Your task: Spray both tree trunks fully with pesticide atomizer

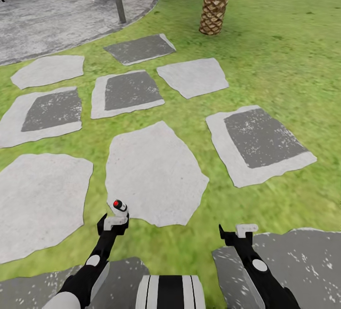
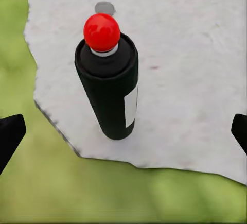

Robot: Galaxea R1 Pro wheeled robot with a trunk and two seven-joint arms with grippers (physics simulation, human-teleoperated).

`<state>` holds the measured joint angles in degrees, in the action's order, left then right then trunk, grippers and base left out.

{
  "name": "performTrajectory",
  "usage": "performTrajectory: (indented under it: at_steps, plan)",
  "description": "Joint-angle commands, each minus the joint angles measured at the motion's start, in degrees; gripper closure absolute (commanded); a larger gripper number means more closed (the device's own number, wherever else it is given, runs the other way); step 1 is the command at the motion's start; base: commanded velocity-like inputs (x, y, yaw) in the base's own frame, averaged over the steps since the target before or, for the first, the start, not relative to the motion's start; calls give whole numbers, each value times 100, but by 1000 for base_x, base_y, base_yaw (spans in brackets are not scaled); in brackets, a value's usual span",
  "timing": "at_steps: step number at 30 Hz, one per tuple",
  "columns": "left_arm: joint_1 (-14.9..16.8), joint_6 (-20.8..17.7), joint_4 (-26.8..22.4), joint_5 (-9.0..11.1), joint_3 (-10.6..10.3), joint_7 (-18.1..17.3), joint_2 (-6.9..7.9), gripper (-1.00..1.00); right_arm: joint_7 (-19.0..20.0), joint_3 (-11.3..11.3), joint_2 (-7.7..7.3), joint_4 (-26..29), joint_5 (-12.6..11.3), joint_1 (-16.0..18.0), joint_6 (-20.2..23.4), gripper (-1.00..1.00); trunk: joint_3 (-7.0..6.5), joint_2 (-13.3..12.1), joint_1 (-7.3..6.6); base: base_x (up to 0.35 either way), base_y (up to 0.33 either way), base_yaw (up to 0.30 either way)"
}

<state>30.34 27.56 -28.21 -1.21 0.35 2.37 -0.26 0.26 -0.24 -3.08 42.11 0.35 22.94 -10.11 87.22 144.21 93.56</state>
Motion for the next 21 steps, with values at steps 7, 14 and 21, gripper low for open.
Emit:
performTrajectory:
  at_steps: [7, 14, 21]
  plan:
    - [-3, 276, 75, 5, 1, 0, 8, -100, 0, -3, 0, 4, 0, 0, 0, -100, 20, 0, 0, 0, 0, 0]
    - [-2, 283, 79, -2, 2, 0, -5, -100, 0, -1, 0, 7, 0, 0, 0, -100, 20, 0, 0, 134, 60, 0]
    - [-7, 280, 79, -7, 0, 0, -24, -100, 0, 4, 0, 7, 0, 0, 0, -100, 21, 0, 0, 59, 10, 0]
